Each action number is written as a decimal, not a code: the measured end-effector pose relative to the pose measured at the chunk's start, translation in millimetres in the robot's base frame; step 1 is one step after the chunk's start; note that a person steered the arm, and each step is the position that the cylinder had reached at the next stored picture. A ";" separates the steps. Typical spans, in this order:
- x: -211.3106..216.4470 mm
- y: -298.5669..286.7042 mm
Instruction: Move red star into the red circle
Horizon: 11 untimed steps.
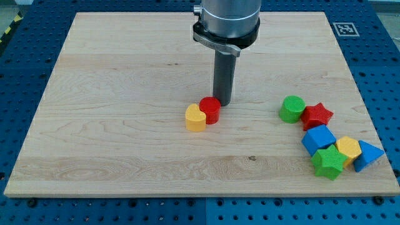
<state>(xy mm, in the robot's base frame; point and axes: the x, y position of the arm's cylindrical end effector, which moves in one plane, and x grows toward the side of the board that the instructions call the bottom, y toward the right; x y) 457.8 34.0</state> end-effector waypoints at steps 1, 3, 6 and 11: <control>-23.2 -1.5; -40.3 95.7; 47.8 259.1; 47.4 179.8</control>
<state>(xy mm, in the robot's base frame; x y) 505.1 213.8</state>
